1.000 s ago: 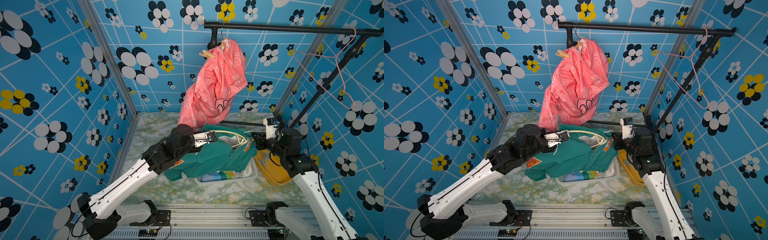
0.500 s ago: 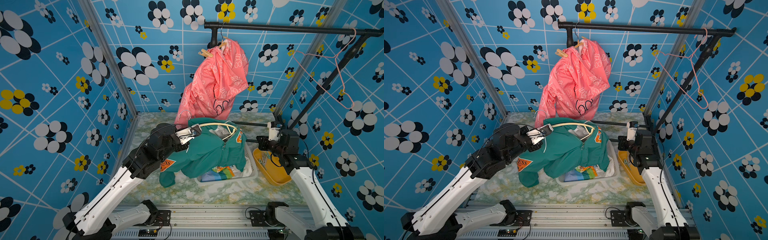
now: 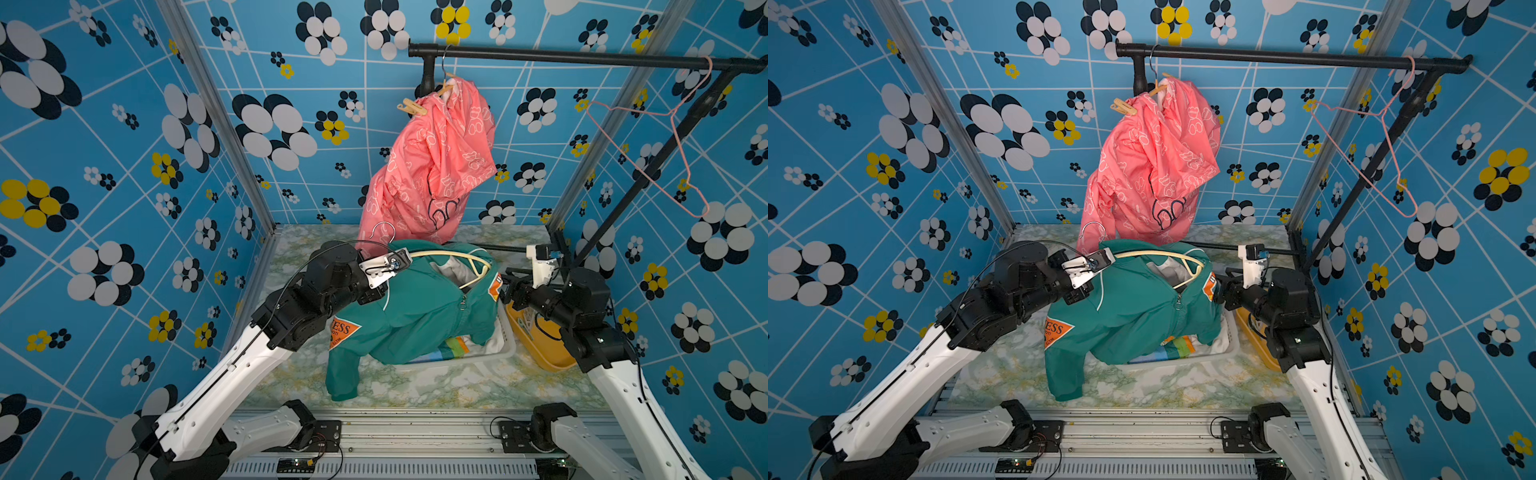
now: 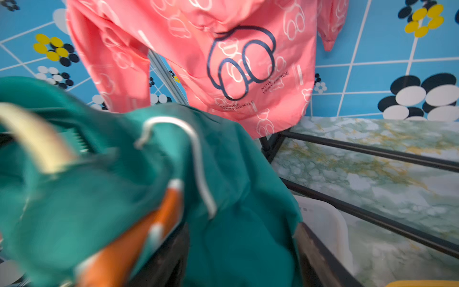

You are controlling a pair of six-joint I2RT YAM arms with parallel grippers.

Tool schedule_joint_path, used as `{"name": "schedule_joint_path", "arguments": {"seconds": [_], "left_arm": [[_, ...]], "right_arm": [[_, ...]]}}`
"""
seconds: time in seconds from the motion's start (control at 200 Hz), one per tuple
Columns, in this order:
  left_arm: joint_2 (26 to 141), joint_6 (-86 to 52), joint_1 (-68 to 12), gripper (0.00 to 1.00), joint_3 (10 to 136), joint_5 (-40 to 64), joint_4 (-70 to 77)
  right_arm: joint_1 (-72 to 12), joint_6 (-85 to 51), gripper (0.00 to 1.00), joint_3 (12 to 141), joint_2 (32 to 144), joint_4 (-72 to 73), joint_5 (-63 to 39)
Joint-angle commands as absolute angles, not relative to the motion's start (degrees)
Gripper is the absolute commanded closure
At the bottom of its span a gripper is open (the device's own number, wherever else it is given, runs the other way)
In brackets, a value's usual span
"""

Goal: Remove the clothespins securing jackets to the hanger
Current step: Remove the jacket from the hanger.

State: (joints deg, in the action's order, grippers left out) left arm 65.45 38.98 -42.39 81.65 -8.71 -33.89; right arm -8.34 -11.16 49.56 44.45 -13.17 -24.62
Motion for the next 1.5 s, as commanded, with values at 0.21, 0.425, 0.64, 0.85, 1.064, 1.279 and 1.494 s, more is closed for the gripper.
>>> {"name": "schedule_joint_path", "arguments": {"seconds": [0.21,0.425,0.64,0.85,1.064,1.279,1.494], "left_arm": [[63.88,38.64,-42.46,1.00,84.28,-8.86,-27.11],[62.62,37.54,-42.48,1.00,84.20,-7.60,-28.00],[63.54,39.25,-42.57,1.00,83.91,-14.16,-28.20],[67.14,43.82,-42.49,1.00,83.10,-26.46,-27.45],[61.91,43.68,-41.94,1.00,79.65,-24.18,-22.69],[52.63,37.54,-39.77,1.00,76.24,-12.48,-18.61],[53.78,33.66,-39.84,1.00,74.94,-8.14,-13.28]], "right_arm": [[-9.32,-11.14,0.27,47.65,45.53,-12.29,-32.06],[-11.10,-11.84,0.46,49.36,51.56,-8.73,-31.24],[-11.51,-14.03,1.00,49.11,51.47,-11.03,-14.42],[-11.51,-16.14,1.00,50.42,53.26,-15.44,-2.39],[-11.51,-16.96,1.00,50.58,58.47,-16.00,-0.77],[-12.33,-14.80,1.00,48.60,61.35,-12.14,-15.62],[-23.23,-6.05,1.00,51.90,65.40,-18.37,-11.29]]}}
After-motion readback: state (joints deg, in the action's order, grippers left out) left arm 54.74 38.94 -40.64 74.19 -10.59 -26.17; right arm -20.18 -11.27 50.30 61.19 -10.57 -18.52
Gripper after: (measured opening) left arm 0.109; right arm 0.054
